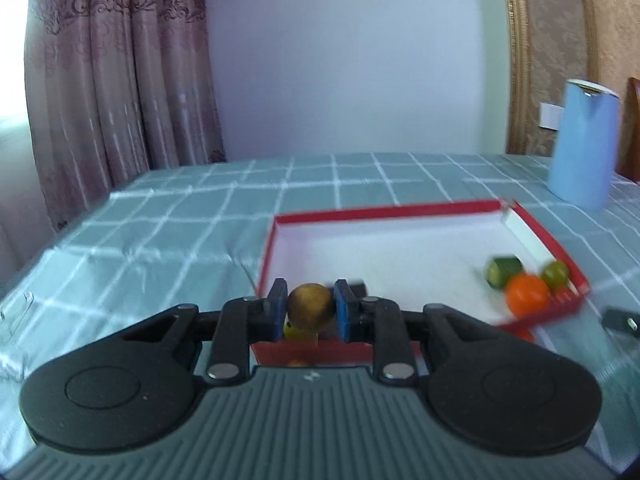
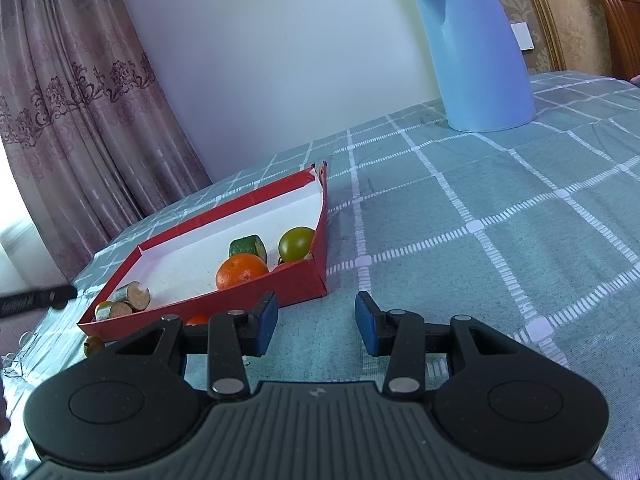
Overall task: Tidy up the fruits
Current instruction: 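Carry the brown fruit into the tray and open the left gripper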
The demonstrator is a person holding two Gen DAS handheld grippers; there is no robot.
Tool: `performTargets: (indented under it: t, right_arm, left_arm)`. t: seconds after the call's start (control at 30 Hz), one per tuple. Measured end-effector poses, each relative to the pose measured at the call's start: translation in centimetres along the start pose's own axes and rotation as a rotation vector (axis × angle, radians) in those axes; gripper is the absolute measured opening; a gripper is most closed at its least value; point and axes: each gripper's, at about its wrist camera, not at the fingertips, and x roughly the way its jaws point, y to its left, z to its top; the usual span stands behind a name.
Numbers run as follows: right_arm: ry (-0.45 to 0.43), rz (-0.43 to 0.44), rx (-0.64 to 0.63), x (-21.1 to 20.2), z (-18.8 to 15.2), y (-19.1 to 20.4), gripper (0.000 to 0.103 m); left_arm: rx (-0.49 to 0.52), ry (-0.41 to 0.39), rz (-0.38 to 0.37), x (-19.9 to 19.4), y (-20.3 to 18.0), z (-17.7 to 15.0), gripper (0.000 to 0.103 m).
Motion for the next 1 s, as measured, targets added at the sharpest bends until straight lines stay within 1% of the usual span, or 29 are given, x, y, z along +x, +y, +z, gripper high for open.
performTargets:
  t: [0.07, 0.13, 0.17, 0.27, 0.33, 0.4, 0.5, 0.53, 0.57, 0.63, 0.7, 0.73, 0.77, 0.83, 0.9, 1.0]
  right_arm:
    - [0.001, 0.002, 0.0, 0.0, 0.0, 0.0, 0.041]
    - [0.0, 0.003, 0.0, 0.0, 0.0, 0.0, 0.041]
    - [0.0, 0.003, 0.0, 0.0, 0.0, 0.0, 0.041]
    - [0.0, 0.006, 0.0, 0.0, 0.0, 0.0, 0.041]
    - [0.002, 0.005, -0.002, 0.0, 0.0, 0.1, 0.041]
    - [0.002, 0.005, -0.002, 0.0, 0.0, 0.0, 0.041]
    - [0.004, 0.004, -0.003, 0.0, 0.0, 0.1, 0.042]
    - [0.005, 0.003, -0.004, 0.0, 0.0, 0.1, 0.042]
    - [0.007, 0.003, -0.006, 0.1, 0.0, 0.1, 0.042]
    - [0.007, -0.001, -0.008, 0.1, 0.0, 0.2, 0.046]
    - [-0.002, -0.004, -0.019, -0.1, 0.0, 0.3, 0.051]
    - [-0.004, -0.003, -0.025, -0.1, 0.0, 0.4, 0.052]
    - [-0.003, -0.005, -0.034, -0.1, 0.0, 0.6, 0.052]
    - [0.0, -0.007, -0.062, -0.1, -0.1, 1.1, 0.052]
    - [-0.006, -0.005, -0.108, -0.3, -0.3, 2.0, 0.052]
    - [-0.02, 0.012, -0.199, -0.8, -0.8, 4.0, 0.052]
  left_arm:
    - [-0.024, 0.017, -0.002, 1.5, 0.4, 1.0, 0.023]
    - [-0.028, 0.029, 0.015, 2.8, 0.7, 1.5, 0.023]
    - [-0.029, 0.034, 0.01, 3.4, 0.8, 1.6, 0.023]
    - [-0.035, 0.055, 0.032, 4.9, 1.1, 1.4, 0.023]
    - [-0.042, 0.077, 0.021, 5.9, 1.3, 1.1, 0.023]
    - [-0.047, 0.089, 0.031, 6.6, 1.4, 0.9, 0.023]
    - [-0.06, 0.11, 0.024, 7.3, 1.6, 0.5, 0.023]
    - [-0.06, 0.111, 0.023, 7.2, 1.6, 0.4, 0.025]
    - [-0.055, 0.104, 0.026, 6.8, 1.5, 0.3, 0.027]
    - [-0.05, 0.076, 0.03, 5.7, 1.6, 0.2, 0.04]
    - [-0.048, 0.04, 0.025, 3.9, 1.9, 0.0, 0.044]
    - [-0.051, 0.026, 0.021, 3.0, 2.2, -0.1, 0.045]
    - [-0.06, 0.014, 0.017, 2.0, 2.5, -0.4, 0.046]
    - [-0.083, 0.0, 0.004, 0.3, 3.4, -0.9, 0.052]
    - [-0.092, -0.014, 0.005, -1.2, 4.2, -2.0, 0.053]
    - [-0.101, -0.013, 0.015, -2.7, 5.3, -3.9, 0.054]
